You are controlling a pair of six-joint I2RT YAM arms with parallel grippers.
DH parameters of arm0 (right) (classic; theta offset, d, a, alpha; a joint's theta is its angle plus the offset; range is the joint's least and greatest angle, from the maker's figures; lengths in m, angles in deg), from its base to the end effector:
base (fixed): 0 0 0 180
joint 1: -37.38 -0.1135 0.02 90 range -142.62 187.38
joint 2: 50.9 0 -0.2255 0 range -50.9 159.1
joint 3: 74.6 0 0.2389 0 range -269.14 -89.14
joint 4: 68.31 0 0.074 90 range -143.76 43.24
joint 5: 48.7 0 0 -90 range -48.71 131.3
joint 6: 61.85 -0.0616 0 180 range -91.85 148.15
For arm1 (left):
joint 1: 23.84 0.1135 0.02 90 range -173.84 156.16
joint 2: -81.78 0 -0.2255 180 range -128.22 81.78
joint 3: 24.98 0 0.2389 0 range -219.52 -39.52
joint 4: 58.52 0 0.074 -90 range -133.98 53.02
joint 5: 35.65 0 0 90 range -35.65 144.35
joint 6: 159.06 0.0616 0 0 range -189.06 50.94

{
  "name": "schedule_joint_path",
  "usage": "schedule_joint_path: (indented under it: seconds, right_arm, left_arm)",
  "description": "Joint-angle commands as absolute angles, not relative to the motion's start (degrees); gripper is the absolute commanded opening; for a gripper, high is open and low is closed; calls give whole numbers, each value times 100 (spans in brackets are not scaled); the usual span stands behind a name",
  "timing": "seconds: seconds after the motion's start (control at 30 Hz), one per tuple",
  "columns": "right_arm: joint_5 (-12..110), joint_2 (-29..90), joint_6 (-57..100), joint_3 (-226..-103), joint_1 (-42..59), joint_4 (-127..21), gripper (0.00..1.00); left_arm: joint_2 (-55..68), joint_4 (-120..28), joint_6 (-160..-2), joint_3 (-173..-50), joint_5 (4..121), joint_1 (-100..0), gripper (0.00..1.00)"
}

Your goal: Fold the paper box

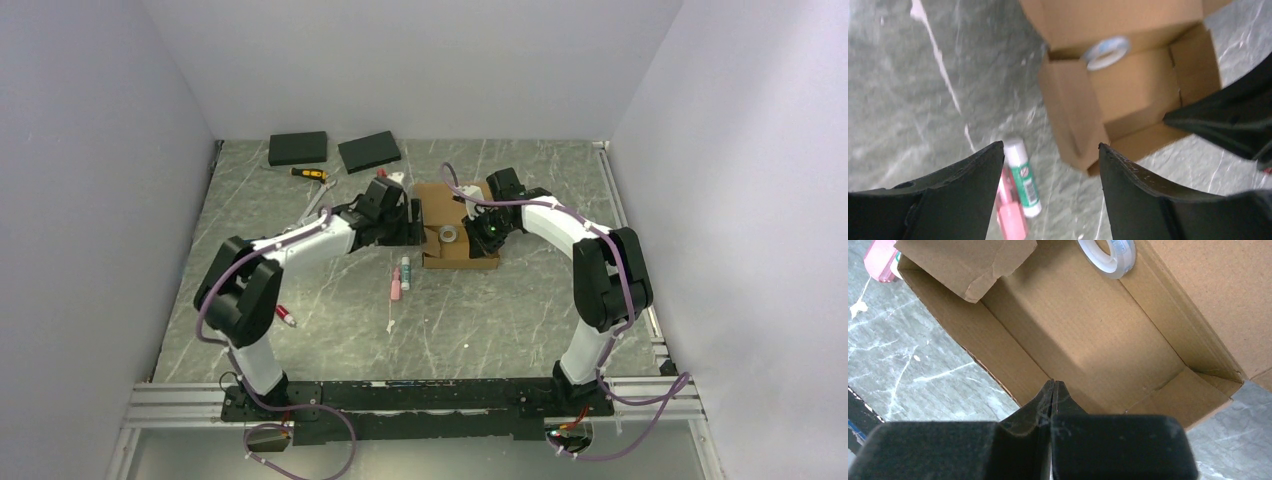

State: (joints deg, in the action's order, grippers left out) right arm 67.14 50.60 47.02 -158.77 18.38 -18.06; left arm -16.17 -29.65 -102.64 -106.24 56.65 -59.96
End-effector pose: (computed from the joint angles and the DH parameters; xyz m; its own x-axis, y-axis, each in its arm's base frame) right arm 0.3150 0.1369 0.1437 -0.6815 -0.5425 -0.4912 -0.7087 0.6567 0.2579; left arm 0.3014 -0.2230 0.1714 -0.8188 -0.0866 -0.5675 0.1906 0.8914 -0.4111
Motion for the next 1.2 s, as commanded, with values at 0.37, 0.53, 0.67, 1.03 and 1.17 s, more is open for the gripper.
schedule_joint_path:
  seconds: [0.37,0.53,0.67,1.03,1.17]
  right_arm:
    - [6806,4968,4626,-15813,1840,-2010,3]
    - [7044,4676,4616,-15837,1881,-2003,5]
    - [7416,4121,4596,-15883,1950,-1987,14]
    - [8336,2353,3651,-14618,2730,-3589,99]
    - [8847,3003,3293,-14696,3283,-3292,84]
  left_arm:
    - [-3288,-2629,-10252,-12047,5691,-5950,47]
    - [-3543,-2350,-10160,-12169,5507,-6032,6]
    - [-3515,-2201,-9949,-12241,4767,-6324,0]
    - [-3591,-1901,-9888,-12467,3411,-6876,0]
    - [-3526,-1911,-9963,-12467,3380,-6902,5]
